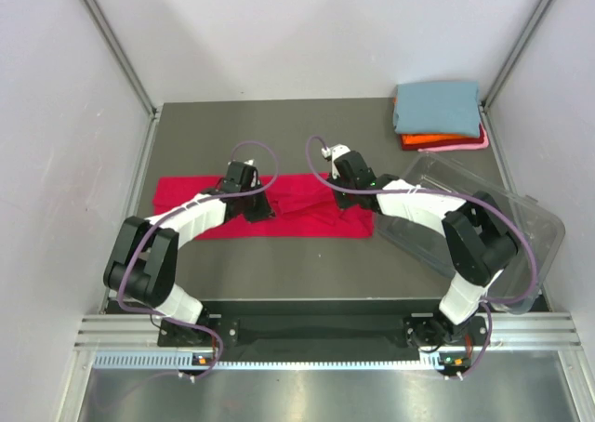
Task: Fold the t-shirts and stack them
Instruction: Fold the tshirt
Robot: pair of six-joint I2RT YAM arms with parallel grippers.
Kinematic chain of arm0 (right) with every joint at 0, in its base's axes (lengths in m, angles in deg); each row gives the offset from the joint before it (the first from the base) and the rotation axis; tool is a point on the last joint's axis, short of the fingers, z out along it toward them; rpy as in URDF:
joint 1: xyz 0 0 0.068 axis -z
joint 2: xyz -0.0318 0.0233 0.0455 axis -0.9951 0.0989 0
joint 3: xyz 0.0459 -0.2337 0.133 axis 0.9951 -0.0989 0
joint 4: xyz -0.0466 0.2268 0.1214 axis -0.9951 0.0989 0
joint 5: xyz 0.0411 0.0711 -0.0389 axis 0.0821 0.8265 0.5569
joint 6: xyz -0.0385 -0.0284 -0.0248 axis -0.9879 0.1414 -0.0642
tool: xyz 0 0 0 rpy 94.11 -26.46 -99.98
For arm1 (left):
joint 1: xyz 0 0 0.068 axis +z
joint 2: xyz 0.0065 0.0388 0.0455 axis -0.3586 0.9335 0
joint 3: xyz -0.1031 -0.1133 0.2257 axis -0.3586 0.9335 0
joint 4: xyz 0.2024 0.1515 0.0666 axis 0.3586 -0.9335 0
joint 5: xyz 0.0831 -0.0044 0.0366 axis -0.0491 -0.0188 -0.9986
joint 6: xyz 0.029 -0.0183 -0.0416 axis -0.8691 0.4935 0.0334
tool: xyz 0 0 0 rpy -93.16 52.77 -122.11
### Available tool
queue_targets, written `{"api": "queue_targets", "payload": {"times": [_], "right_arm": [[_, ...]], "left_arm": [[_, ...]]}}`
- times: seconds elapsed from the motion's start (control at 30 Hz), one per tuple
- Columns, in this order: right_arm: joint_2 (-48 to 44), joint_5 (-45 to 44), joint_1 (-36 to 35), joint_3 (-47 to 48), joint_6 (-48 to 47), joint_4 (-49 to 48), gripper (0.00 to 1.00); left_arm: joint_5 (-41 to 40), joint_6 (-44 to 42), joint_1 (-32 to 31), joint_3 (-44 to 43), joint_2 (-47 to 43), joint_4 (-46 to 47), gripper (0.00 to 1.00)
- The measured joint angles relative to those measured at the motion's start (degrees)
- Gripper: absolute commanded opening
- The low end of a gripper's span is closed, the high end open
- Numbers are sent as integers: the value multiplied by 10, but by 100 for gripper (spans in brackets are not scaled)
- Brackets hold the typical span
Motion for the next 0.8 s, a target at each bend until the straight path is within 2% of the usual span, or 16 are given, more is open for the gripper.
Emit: {"api": "queue_targets", "payload": {"times": [0.2,0.43,0.8], "right_arm": [[2,3,4,6,0,5,0],[3,11,8,7,0,5,0],[3,26,20,7,6,5,0]], "left_arm": [[-27,10,-15,1,5,8,3],[-27,30,-19,19,20,61,3],[23,72,-22,19,50,144,3]]}}
